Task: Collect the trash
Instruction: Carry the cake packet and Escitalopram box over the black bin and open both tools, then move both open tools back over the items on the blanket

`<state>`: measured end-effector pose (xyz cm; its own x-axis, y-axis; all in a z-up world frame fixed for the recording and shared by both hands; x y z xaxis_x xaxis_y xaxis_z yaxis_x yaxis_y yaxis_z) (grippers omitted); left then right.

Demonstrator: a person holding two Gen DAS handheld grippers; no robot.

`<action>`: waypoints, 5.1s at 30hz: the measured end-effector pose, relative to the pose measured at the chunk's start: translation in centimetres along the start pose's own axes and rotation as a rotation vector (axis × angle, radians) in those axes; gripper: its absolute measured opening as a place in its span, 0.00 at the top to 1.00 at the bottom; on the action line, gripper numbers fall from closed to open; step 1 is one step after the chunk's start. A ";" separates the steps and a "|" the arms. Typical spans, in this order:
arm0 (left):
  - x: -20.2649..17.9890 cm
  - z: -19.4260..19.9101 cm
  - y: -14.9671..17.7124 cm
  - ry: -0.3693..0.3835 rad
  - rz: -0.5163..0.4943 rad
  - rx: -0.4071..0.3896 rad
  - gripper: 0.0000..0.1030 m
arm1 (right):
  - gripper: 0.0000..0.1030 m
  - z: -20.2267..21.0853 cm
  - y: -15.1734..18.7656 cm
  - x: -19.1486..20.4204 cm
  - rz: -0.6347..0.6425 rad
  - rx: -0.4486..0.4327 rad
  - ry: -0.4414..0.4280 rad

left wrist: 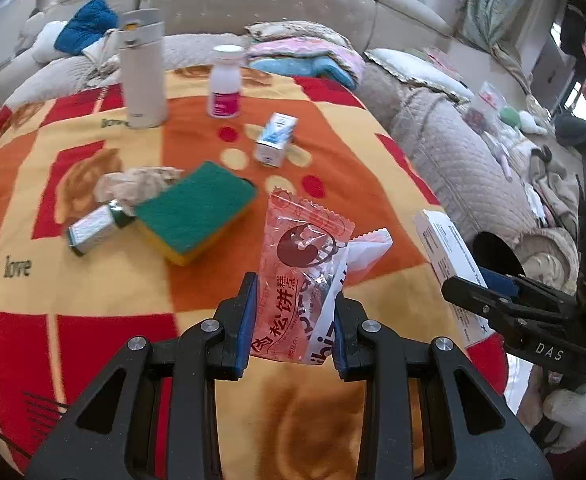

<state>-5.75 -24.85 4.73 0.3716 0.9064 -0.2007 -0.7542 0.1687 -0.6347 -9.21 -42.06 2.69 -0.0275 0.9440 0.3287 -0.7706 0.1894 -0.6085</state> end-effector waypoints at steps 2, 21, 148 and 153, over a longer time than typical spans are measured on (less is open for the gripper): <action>-1.0 -0.3 0.2 0.006 -0.013 0.004 0.71 | 0.50 0.4 0.3 -0.8 -0.012 -0.004 0.011; -4.3 -2.4 1.5 0.011 -0.062 0.047 0.71 | 0.50 1.7 2.0 -4.6 -0.071 -0.001 0.037; 5.0 -3.3 1.6 -0.060 0.069 0.064 0.44 | 0.34 -0.8 3.3 -4.3 -0.064 0.058 0.090; 9.2 -2.6 1.2 -0.103 0.126 0.043 0.44 | 0.33 -2.8 2.7 -1.3 -0.025 0.079 0.062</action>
<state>-1.85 -17.29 0.22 0.2168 0.9560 -0.1974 -0.8147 0.0658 -0.5762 -9.43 -42.02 -1.41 0.0304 0.9547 0.2961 -0.8186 0.1938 -0.5407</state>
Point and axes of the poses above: each gripper's, at about its wrist camera, not at the fingertips, and z roughly against the way its jaws point, x to its left, y to its underside, the point moved 5 cm from there along -z, roughly the way its jaws point, and after that the axes turned 3 degrees about -x, right-handed, at the moved point
